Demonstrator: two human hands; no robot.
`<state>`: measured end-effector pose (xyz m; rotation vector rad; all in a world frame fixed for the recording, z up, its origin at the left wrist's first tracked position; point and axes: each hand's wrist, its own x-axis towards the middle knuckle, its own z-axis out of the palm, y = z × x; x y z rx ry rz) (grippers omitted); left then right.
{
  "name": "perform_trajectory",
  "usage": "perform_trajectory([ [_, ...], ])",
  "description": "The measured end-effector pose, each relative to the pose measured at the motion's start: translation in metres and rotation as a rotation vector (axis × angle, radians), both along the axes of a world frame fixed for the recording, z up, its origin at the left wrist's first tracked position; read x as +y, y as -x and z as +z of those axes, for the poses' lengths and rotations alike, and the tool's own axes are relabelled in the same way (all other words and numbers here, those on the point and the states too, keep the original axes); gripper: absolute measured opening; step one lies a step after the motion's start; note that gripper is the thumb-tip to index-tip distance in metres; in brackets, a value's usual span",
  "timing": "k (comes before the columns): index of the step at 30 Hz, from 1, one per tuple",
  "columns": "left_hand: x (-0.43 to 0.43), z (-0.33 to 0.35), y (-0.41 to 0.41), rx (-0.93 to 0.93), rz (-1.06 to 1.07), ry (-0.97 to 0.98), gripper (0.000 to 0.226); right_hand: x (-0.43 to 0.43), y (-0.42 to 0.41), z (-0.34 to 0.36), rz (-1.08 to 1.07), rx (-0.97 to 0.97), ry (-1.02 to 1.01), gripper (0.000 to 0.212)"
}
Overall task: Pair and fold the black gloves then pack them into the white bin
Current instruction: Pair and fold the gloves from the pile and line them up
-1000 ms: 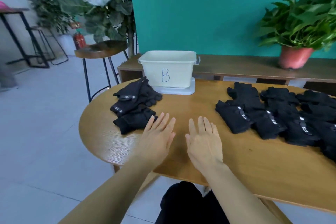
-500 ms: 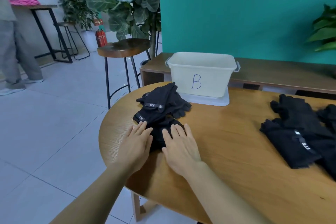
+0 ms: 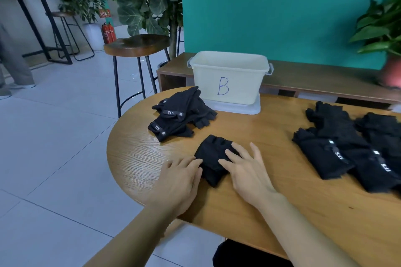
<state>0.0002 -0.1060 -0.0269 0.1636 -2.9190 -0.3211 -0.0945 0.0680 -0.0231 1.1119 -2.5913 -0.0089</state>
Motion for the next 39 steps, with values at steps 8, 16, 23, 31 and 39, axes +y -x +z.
perform_trajectory([
  [8,0.079,-0.01,-0.005,0.108,-0.207,-0.016,0.055,0.089,-0.003,0.003,-0.108,0.0,0.017,0.05],
  [16,0.096,0.012,0.015,0.26,-0.119,-0.037,0.054,0.124,-0.017,0.013,-0.155,0.021,0.356,0.048],
  [23,0.112,-0.011,0.03,-0.242,-0.145,0.112,0.07,0.082,-0.019,0.007,-0.158,-0.38,-0.043,0.056],
  [31,0.097,-0.013,0.037,-0.205,-0.403,0.157,0.102,0.088,-0.045,-0.009,-0.422,-0.503,-0.019,0.066],
  [39,0.087,-0.019,0.034,-0.155,-0.329,0.144,0.1,0.093,-0.045,-0.003,-0.394,-0.589,0.07,0.065],
])
